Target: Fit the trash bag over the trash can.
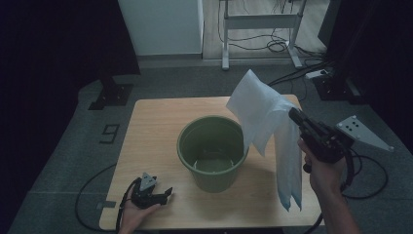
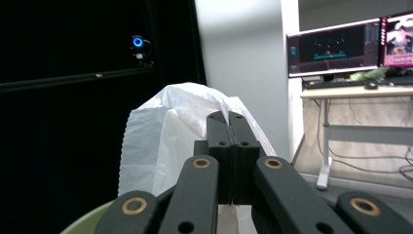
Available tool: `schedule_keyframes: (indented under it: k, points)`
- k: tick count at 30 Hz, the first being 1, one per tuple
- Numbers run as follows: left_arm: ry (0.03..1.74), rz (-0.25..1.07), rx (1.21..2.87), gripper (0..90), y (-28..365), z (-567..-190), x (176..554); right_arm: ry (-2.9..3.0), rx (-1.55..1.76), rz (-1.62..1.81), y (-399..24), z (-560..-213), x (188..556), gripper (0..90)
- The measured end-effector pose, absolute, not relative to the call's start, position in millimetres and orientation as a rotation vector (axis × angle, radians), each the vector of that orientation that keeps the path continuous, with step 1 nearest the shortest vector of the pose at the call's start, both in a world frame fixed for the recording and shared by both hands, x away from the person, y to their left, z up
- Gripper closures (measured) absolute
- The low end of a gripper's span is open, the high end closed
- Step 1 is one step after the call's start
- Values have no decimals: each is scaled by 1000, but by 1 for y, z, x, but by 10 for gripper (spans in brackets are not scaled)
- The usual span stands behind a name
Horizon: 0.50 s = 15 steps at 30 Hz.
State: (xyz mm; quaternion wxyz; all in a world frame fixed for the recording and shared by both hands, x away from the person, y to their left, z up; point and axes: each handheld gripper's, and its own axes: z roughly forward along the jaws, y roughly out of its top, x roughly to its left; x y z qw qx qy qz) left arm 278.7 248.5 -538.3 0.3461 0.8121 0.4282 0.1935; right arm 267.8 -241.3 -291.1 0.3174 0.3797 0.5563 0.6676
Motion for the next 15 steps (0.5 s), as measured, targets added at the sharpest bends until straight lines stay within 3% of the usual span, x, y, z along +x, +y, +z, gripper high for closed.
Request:
schedule_keyframes:
  k: [15]
  points:
    - [1111,499,2113,203,248,-539,279,1483,924,1813,-215,-276,261,889]
